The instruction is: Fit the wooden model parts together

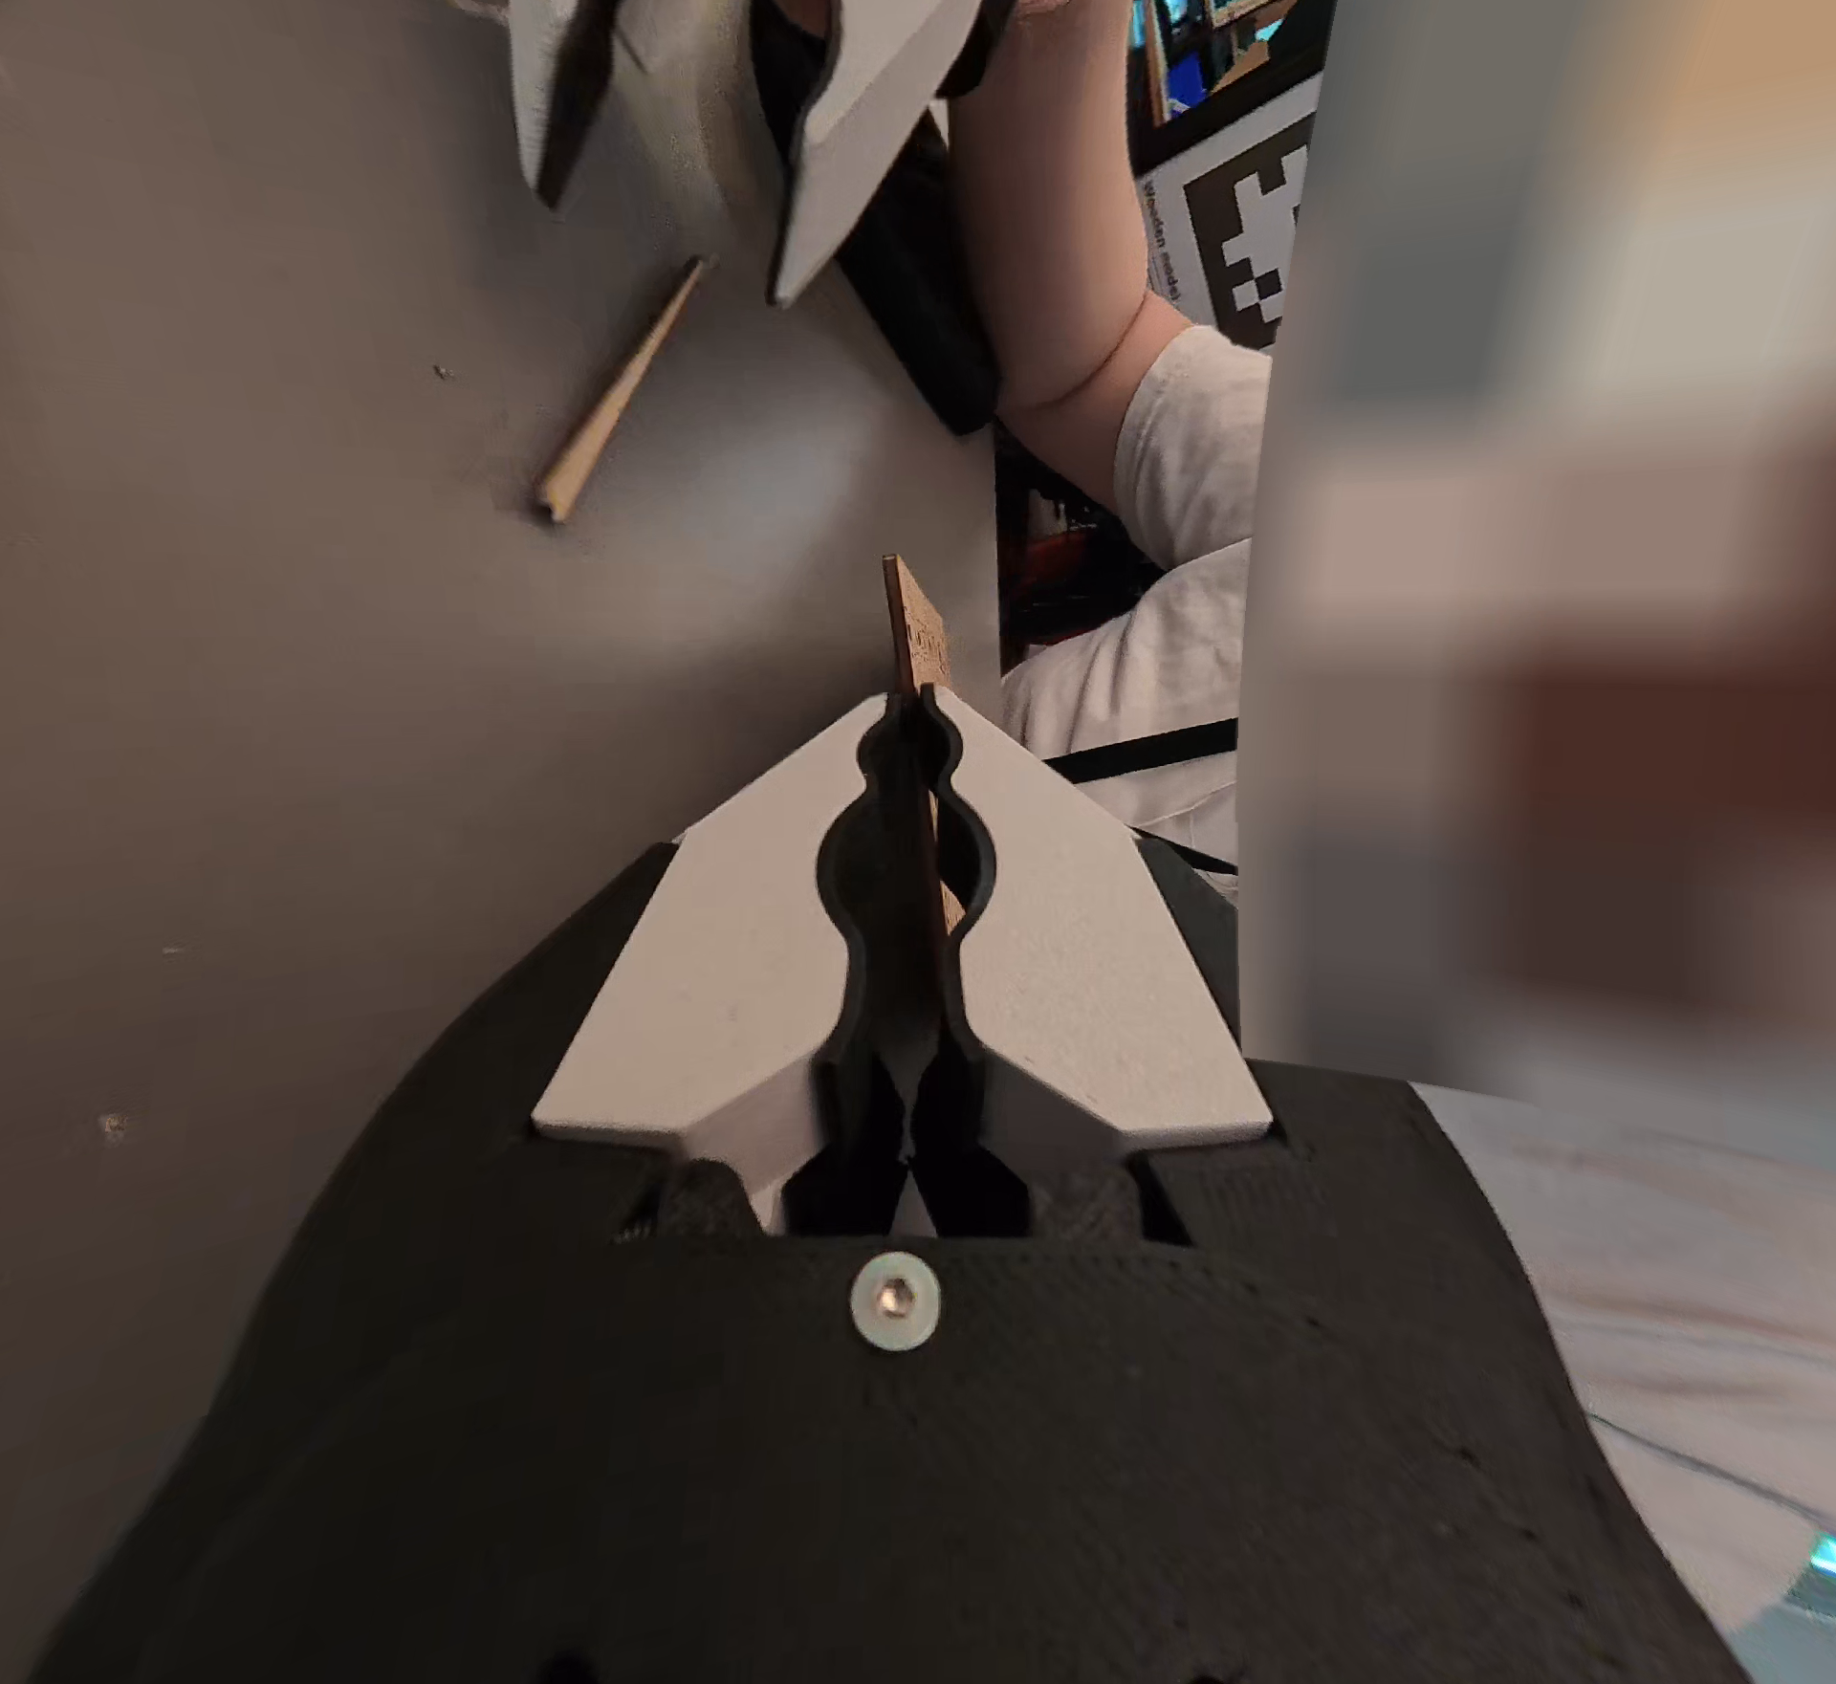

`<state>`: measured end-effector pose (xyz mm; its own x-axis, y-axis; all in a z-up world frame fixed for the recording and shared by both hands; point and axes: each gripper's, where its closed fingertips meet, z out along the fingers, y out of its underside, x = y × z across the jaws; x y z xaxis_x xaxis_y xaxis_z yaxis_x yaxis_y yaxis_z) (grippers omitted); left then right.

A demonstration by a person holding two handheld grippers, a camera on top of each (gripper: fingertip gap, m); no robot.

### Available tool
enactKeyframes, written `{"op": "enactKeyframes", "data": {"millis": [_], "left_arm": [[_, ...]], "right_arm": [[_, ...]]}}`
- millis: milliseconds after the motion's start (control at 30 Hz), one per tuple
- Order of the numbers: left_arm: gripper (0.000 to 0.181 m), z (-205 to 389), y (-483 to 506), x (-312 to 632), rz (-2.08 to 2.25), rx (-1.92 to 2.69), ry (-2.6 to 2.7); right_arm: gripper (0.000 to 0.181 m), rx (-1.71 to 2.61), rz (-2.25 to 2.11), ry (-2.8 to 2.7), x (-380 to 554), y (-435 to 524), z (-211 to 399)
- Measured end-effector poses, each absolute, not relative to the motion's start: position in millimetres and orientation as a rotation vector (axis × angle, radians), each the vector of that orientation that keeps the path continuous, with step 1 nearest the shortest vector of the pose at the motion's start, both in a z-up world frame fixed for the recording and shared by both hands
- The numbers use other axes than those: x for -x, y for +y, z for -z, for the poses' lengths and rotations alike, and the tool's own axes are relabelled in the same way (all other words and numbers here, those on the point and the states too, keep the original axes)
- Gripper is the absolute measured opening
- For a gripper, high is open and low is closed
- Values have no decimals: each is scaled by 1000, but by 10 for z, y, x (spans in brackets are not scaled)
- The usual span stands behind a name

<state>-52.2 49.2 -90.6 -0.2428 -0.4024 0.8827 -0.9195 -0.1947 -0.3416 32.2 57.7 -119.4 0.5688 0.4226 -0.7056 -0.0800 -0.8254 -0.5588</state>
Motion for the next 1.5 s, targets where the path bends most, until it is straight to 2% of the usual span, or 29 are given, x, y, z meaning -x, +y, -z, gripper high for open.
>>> {"op": "enactKeyframes", "data": {"millis": [33,100,233,367,400,433,467,500,567,633,867,967,1100,1300,1500], "left_arm": [[0,863,505,520,-1451,-1549,-1618],[0,757,529,521,-1476,-1560,-1658],[0,599,604,523,-1482,-1642,-1794],[0,334,616,568,-1549,-1659,-1864],[0,287,622,583,-1559,-1668,-1880],[0,256,629,599,-1560,-1679,-1899],[0,227,626,620,-1559,-1683,-1916],[1,182,603,651,-1567,-1667,-1923],[4,46,533,722,-1609,-1603,-1930],[17,-149,464,795,-1691,-1494,-1954],[27,-579,280,985,-2010,-1045,-2250],[40,-597,109,1023,-2100,-863,-2344],[47,-514,-51,1174,-2059,-666,-2444],[32,-430,-181,1343,-1992,-489,-2599],[24,-396,-302,1401,-1945,-367,-2827]], "right_arm": [[40,2244,-1139,-312,-355,614,1167],[43,2137,-995,-388,-375,713,994],[45,1775,-1392,-373,126,603,296],[61,1951,-1406,-397,473,565,607],[60,1944,-1430,-411,558,544,624],[51,1904,-1499,-435,656,492,577],[19,1857,-1588,-500,749,384,510],[3,1832,-1619,-550,802,327,474],[2,1798,-1565,-614,846,314,425],[2,1755,-1537,-729,887,258,357],[2,1363,-1682,-1253,1019,-43,117],[2,1284,-1849,-1373,1139,-51,56],[2,1094,-2044,-1544,1269,-136,-48],[2,843,-2287,-1681,1367,-239,-118],[5,694,-2326,-1681,1508,-156,-122]]}}
